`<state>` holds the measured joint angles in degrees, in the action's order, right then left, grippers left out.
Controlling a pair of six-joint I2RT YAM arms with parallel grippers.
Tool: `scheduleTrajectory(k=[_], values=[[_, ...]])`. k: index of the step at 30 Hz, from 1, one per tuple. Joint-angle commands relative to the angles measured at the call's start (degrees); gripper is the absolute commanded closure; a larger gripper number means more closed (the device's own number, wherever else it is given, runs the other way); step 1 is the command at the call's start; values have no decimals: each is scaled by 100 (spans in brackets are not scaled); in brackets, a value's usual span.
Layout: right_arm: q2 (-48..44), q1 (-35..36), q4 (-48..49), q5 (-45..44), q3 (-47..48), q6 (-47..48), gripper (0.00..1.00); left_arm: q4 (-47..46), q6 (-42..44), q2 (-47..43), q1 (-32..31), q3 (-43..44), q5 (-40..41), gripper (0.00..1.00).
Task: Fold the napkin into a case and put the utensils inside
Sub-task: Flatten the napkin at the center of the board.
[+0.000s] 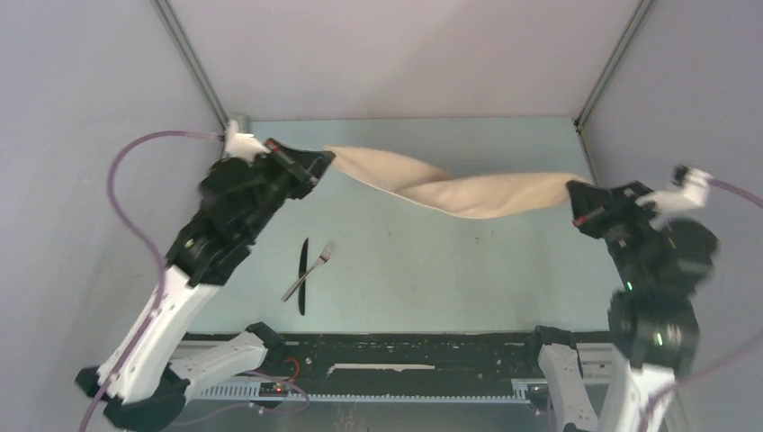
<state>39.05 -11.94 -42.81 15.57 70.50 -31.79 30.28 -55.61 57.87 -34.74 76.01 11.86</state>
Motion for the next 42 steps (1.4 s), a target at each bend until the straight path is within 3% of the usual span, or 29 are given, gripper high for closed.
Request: scheduleTrajectory(k=[1, 7, 12, 15, 20, 26, 31, 37, 42], values=[[-813, -25, -707, -16, 1413, 565, 100, -811, 659, -986, -61, 151, -493, 100], [-1211, -15, -534, -67, 1918, 278, 100, -1088, 1019, -1293, -443, 535, -521, 100], [-662, -10, -332, -510, 1575, 225, 100, -935, 1055, -798, -451, 669, 240, 100], [145, -12, -380, -603, 1522, 219, 100, -225, 967, 95, -336, 1251, 820, 100], [1782, -18, -306, -598, 1271, 280, 100, 707, 701, 2258, 314, 2350, 688, 100], [4279, -35, 469, -34, 1172, 638, 100, 618, 872, 4494, 828, 3294, 21, 100], [6237, -14, 778, 472, 2207, 854, 100, 288, 935, 6047, 1161, 4078, -333, 100], [8012, 50, 422, 654, 3934, 1082, 100, -278, 1281, 6801, 1260, 4486, -425, 100], [8689, 49, 22, 615, 4856, 1171, 100, -496, 1253, 6988, 1361, 4561, -533, 100]])
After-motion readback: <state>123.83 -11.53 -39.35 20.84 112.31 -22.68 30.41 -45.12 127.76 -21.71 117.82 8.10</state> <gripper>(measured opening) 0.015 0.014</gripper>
